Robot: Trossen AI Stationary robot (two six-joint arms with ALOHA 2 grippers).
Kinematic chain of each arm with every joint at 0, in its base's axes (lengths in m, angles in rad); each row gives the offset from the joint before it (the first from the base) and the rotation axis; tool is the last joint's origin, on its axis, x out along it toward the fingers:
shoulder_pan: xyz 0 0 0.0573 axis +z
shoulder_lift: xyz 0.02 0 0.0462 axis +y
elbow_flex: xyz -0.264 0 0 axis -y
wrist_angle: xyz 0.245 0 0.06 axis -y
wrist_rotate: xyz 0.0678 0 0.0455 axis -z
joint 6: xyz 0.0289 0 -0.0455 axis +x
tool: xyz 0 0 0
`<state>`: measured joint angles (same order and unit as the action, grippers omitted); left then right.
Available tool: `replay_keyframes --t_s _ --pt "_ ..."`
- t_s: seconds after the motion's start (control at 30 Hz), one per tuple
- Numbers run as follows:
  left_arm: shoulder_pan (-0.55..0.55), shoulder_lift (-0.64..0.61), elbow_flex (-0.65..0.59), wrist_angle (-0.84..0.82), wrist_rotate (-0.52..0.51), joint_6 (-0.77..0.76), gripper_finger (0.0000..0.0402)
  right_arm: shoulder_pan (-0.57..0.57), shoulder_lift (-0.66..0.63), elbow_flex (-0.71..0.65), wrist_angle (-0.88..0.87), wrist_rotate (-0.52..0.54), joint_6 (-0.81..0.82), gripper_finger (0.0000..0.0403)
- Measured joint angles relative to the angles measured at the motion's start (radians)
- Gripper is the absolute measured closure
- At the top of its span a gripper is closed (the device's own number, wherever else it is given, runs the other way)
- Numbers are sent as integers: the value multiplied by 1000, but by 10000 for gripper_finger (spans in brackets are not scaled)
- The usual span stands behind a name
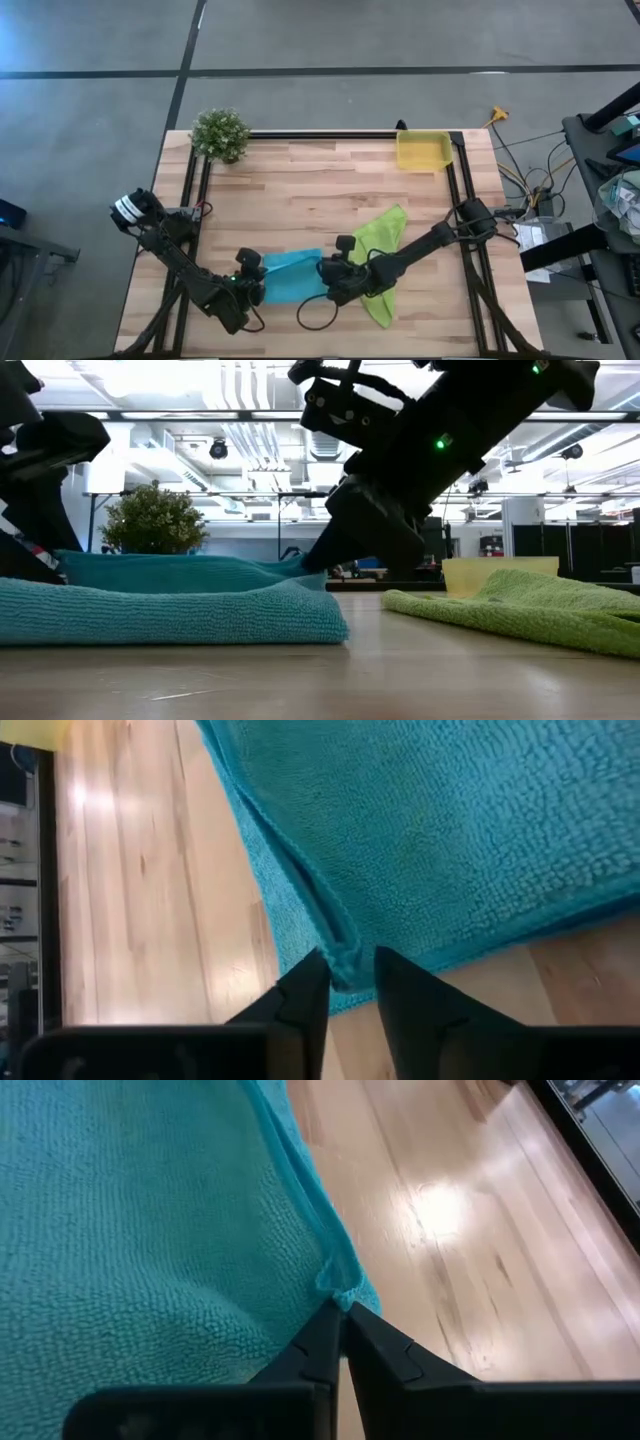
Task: Roll microfiber towels into tight, uniform cylinder then place into a basket
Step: Fold the blue microfiber towel, then roll the blue microfiber towel
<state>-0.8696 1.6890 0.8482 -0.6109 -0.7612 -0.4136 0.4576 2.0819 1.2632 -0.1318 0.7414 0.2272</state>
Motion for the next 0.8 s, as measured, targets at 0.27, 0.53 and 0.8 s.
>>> replay_keyframes --t_s 0.27,0.53,0.8 --pt "0 -1 0 -12 1 -3 298 0 0 -9 4 -12 6 306" --pt "-19 -11 67 -121 105 -98 294 0 0 -10 4 119 7 246" --pt "-74 -41 128 -148 32 -104 294 1 0 -10 8 148 6 241"
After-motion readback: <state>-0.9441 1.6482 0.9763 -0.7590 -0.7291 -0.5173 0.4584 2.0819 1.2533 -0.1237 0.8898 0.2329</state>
